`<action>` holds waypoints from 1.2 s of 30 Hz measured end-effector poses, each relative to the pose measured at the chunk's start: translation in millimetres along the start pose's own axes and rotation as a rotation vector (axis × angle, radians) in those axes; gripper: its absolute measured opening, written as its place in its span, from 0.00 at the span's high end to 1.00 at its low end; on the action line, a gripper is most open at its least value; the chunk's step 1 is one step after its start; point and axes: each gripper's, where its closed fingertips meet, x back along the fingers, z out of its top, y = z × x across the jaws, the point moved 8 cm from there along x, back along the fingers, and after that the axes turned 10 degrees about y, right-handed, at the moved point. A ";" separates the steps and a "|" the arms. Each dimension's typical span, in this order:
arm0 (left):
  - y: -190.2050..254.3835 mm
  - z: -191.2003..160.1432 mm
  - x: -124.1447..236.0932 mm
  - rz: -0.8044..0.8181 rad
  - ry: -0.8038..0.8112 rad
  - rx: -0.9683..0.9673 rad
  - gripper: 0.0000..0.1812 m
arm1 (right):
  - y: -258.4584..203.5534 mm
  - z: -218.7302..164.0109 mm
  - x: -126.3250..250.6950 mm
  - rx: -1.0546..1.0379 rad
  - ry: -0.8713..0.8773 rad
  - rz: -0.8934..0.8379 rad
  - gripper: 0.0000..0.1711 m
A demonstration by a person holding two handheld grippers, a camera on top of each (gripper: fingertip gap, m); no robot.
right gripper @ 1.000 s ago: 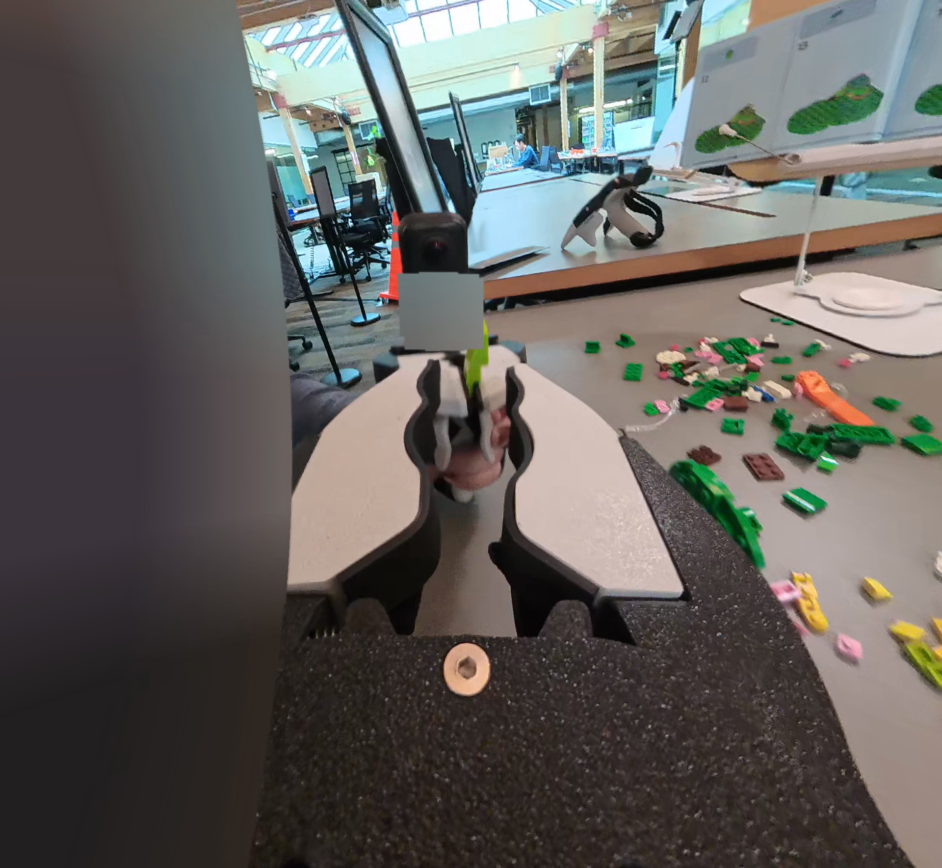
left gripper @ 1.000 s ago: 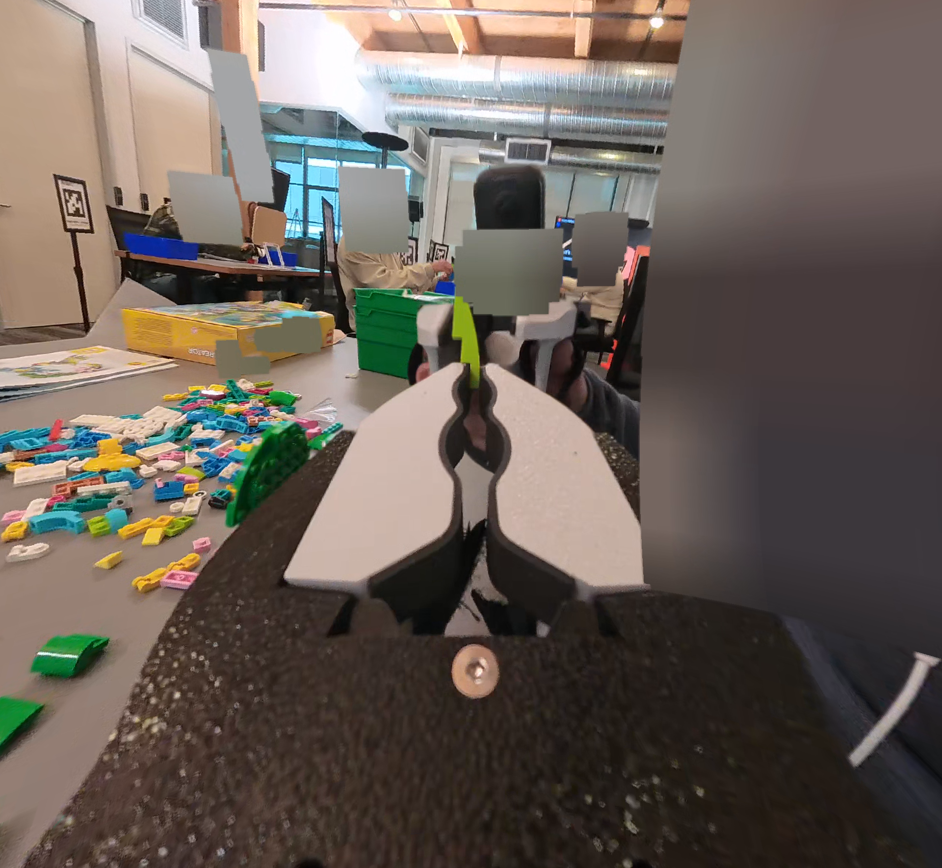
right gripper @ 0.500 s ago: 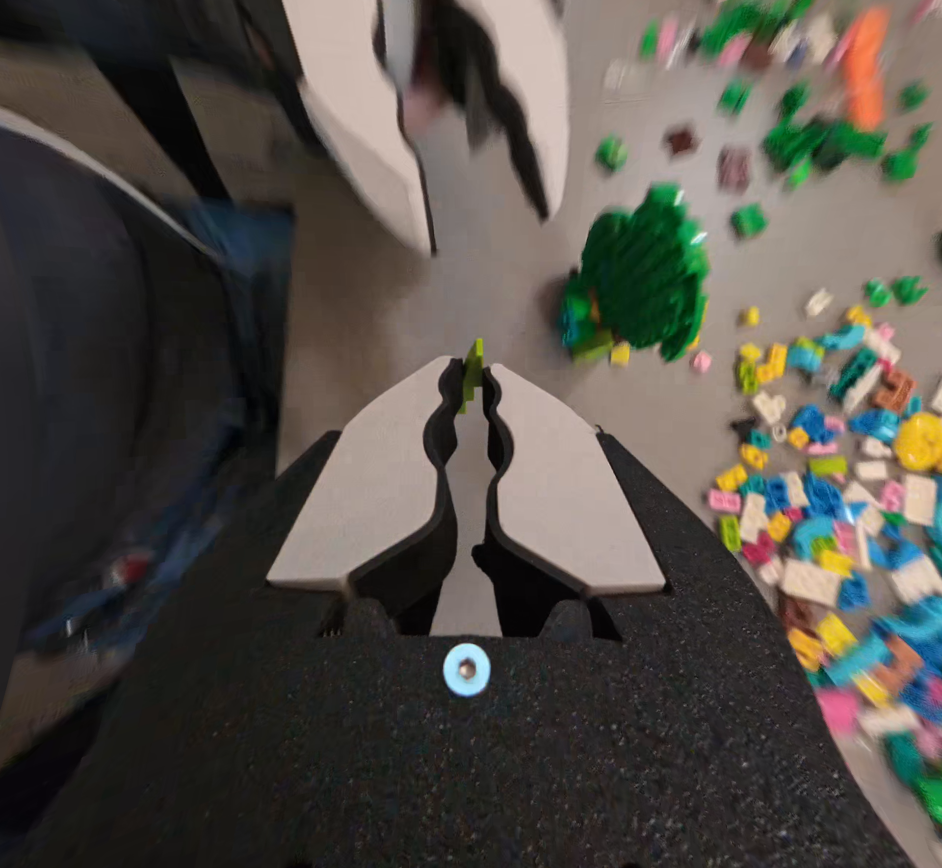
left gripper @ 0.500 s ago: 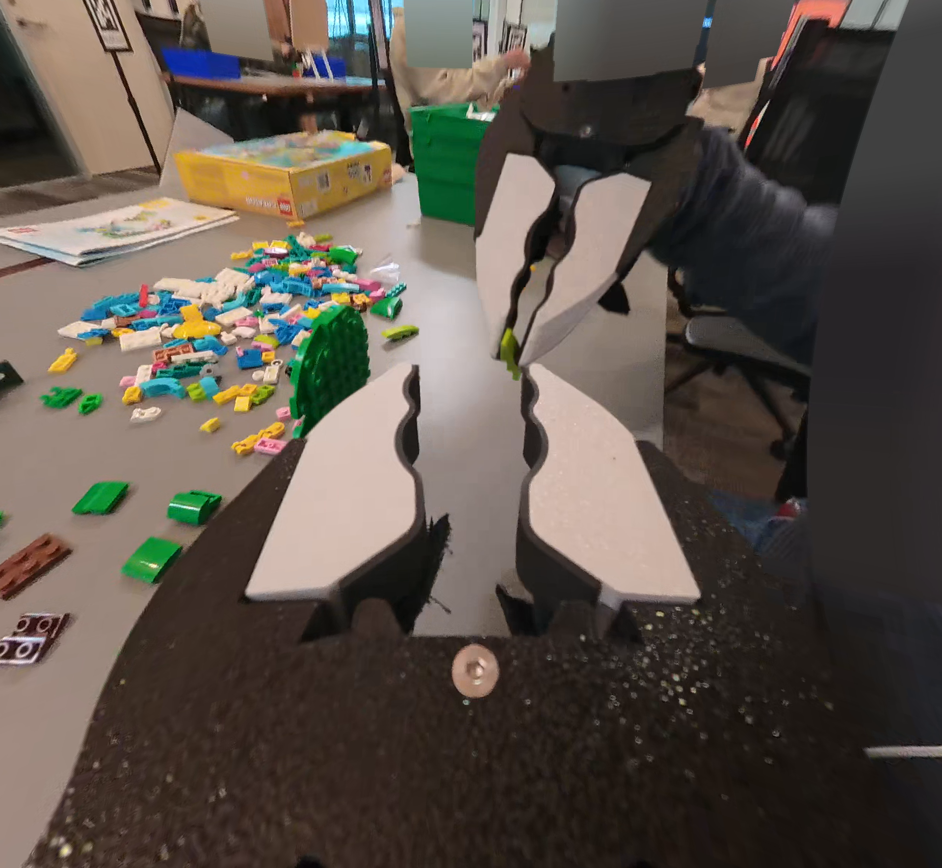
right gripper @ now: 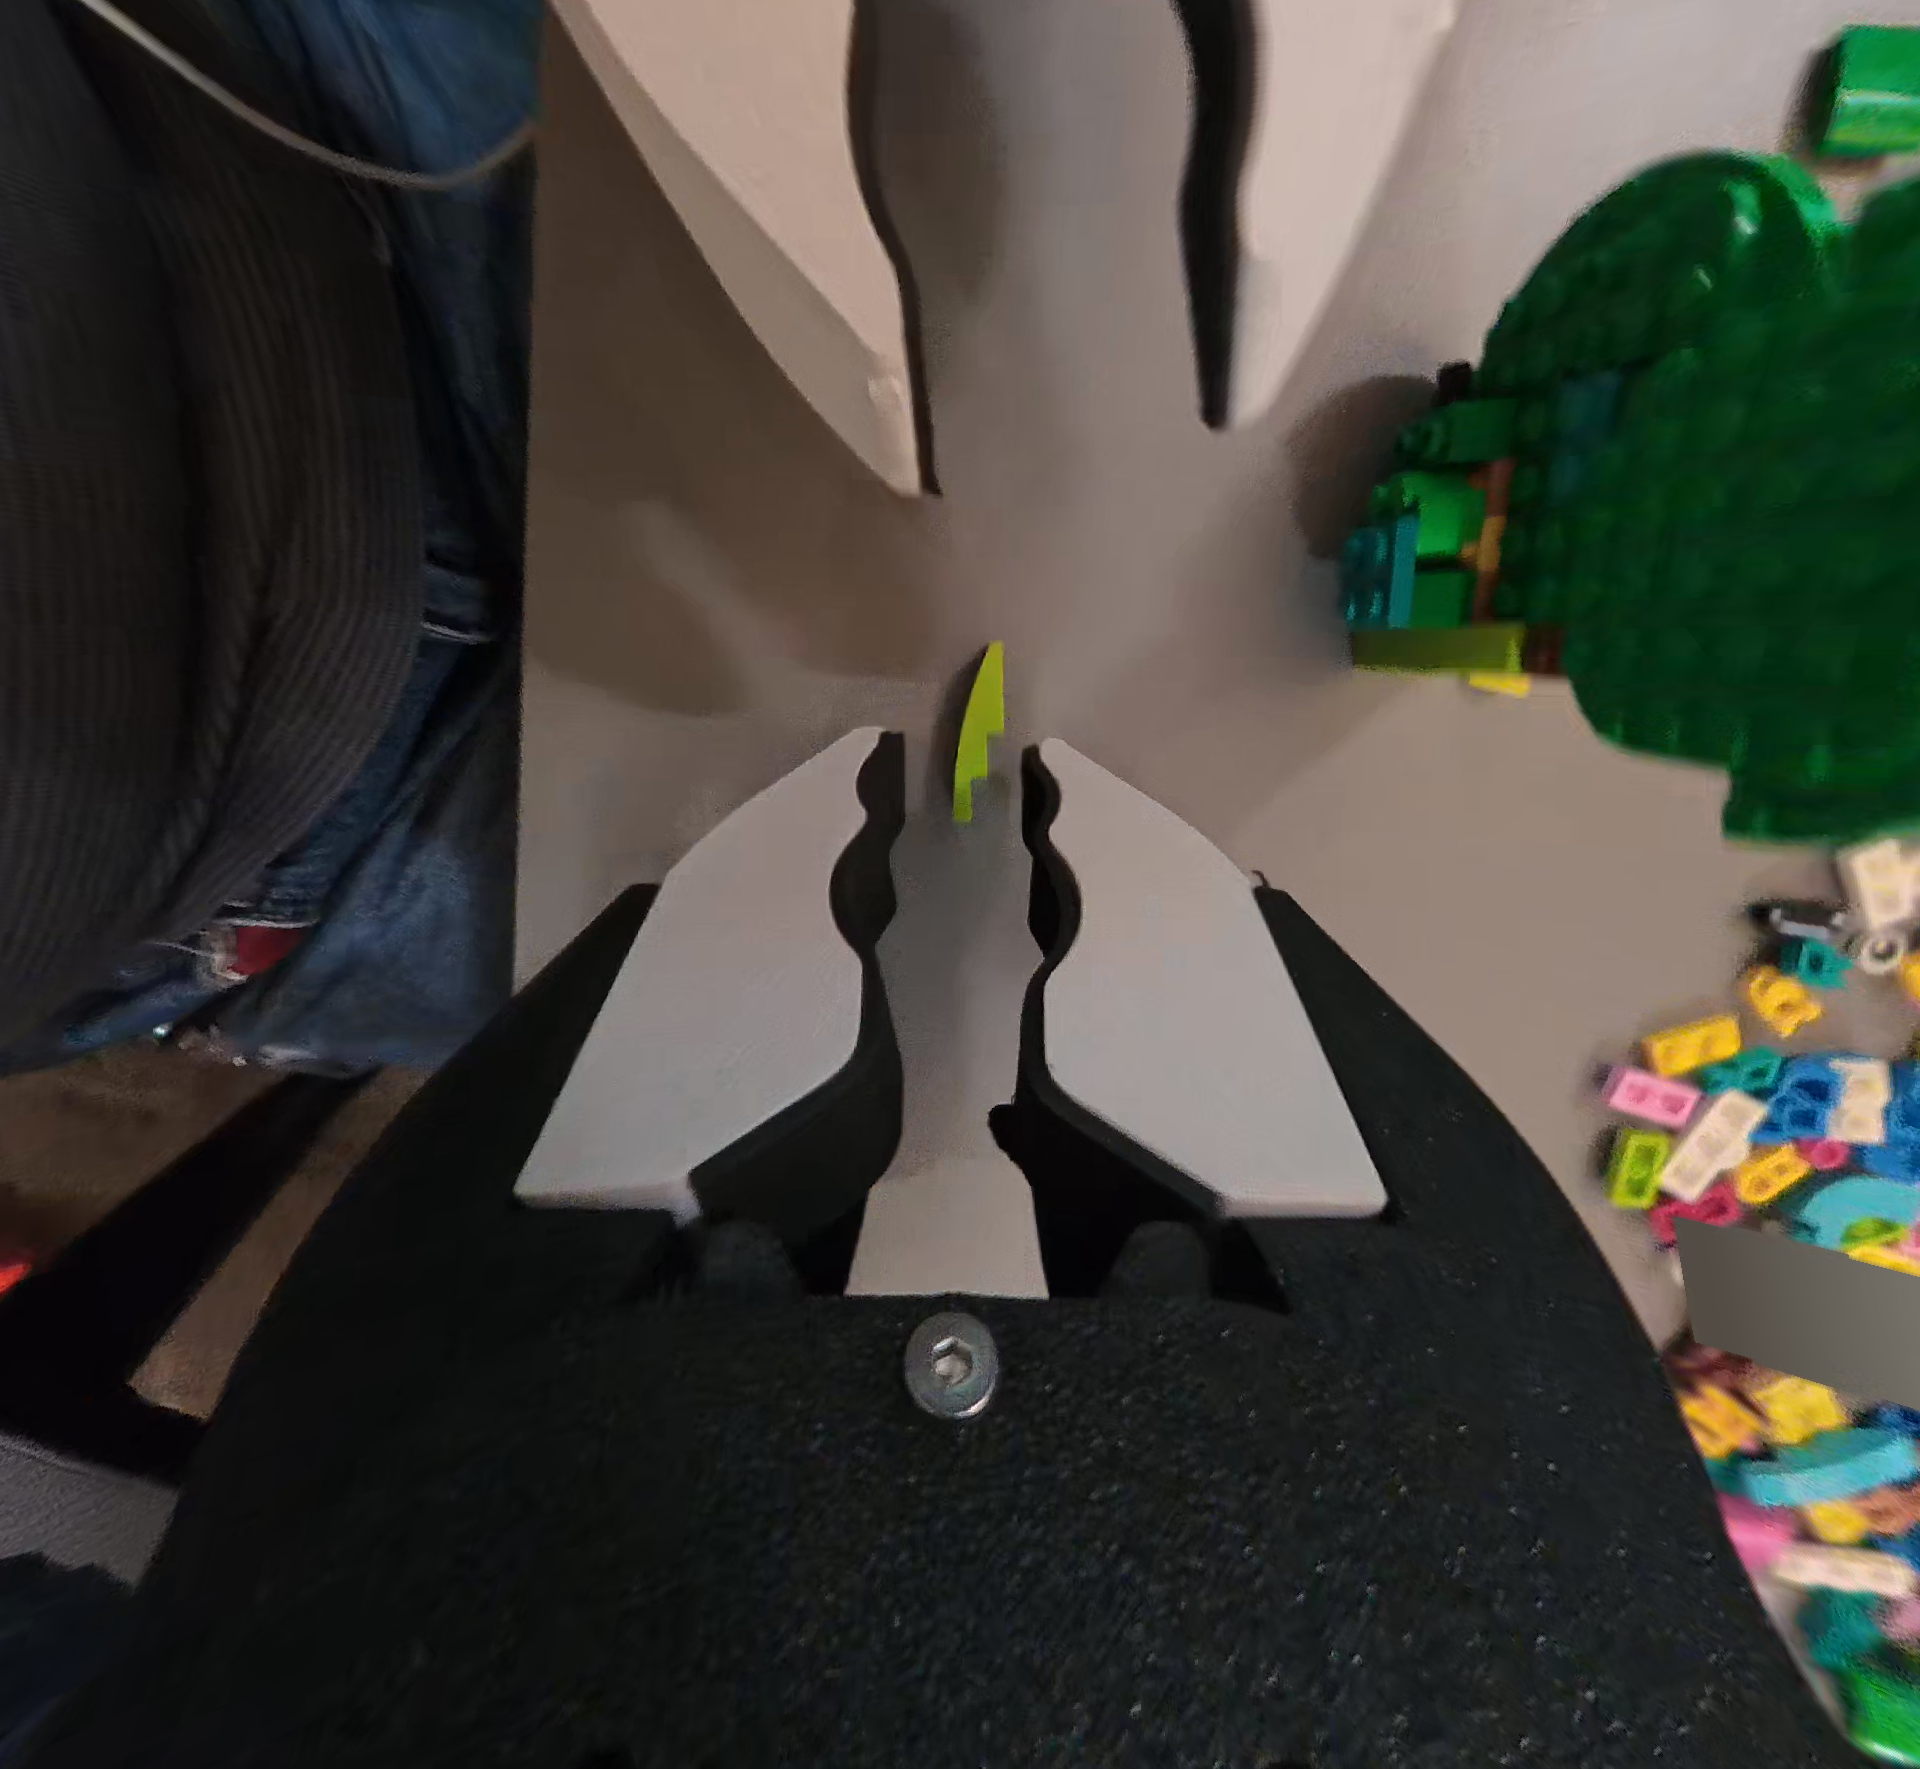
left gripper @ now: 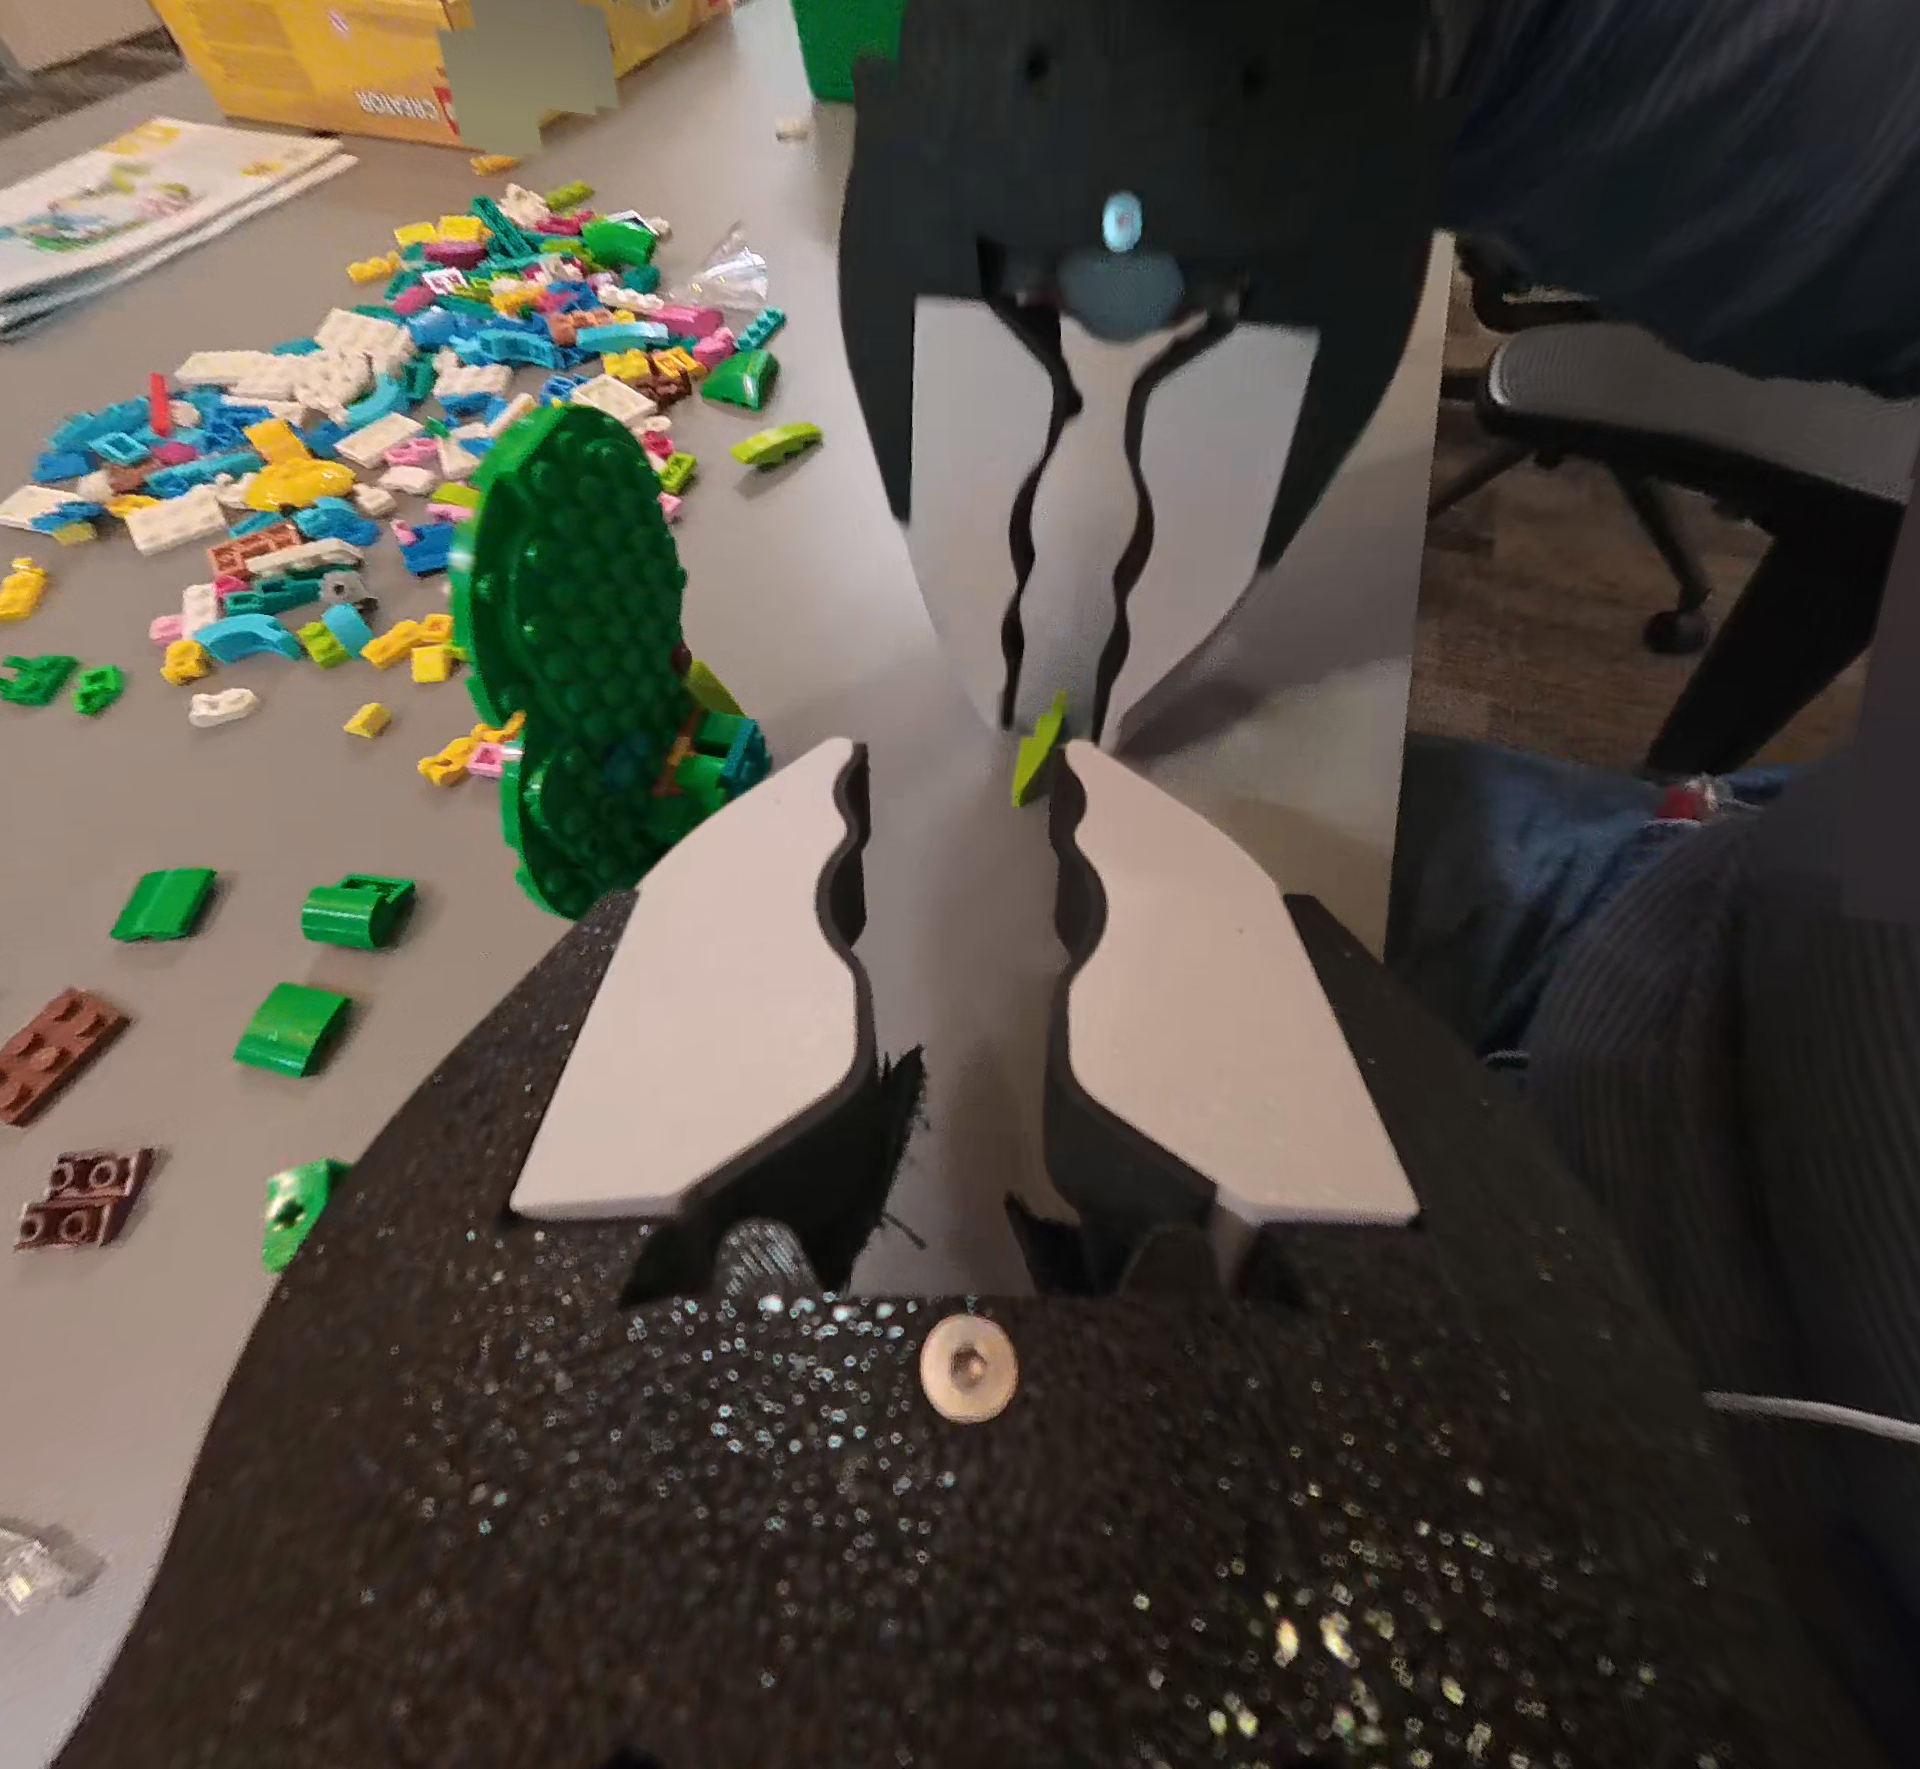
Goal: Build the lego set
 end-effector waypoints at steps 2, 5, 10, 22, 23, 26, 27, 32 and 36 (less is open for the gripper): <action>4.0 -1.3 -3.8 -0.025 -0.046 -0.029 0.82 | -1.4 -12.8 11.4 -0.058 0.095 0.002 0.85; 10.1 -4.3 -15.1 -0.051 -0.132 -0.102 0.83 | -3.1 -31.5 17.6 -0.084 0.208 -0.031 0.84; 15.3 -11.9 -34.6 -0.098 -0.258 -0.180 0.86 | -5.3 -37.9 8.7 -0.094 0.340 -0.039 0.88; 11.0 -13.5 -45.3 -0.121 -0.326 -0.223 0.95 | -5.2 -31.8 -2.3 -0.006 0.426 -0.050 0.98; 11.2 -13.4 -43.7 -0.107 -0.319 -0.245 0.95 | -4.2 -31.0 -2.4 0.006 0.432 -0.055 0.98; 10.6 -12.9 -37.4 -0.066 -0.309 -0.283 0.96 | 1.0 -27.3 -3.5 0.018 0.472 -0.056 0.98; 9.4 -12.6 -34.7 -0.050 -0.304 -0.283 0.97 | 3.4 -26.2 -3.8 0.016 0.494 -0.063 0.97; -4.9 -5.3 -15.5 0.047 -0.248 -0.254 0.97 | 28.3 -39.0 7.4 -0.072 0.626 -0.230 0.65; -16.6 -2.3 -8.0 0.072 -0.246 -0.256 0.97 | 49.4 -37.9 11.4 -0.115 0.653 -0.223 0.50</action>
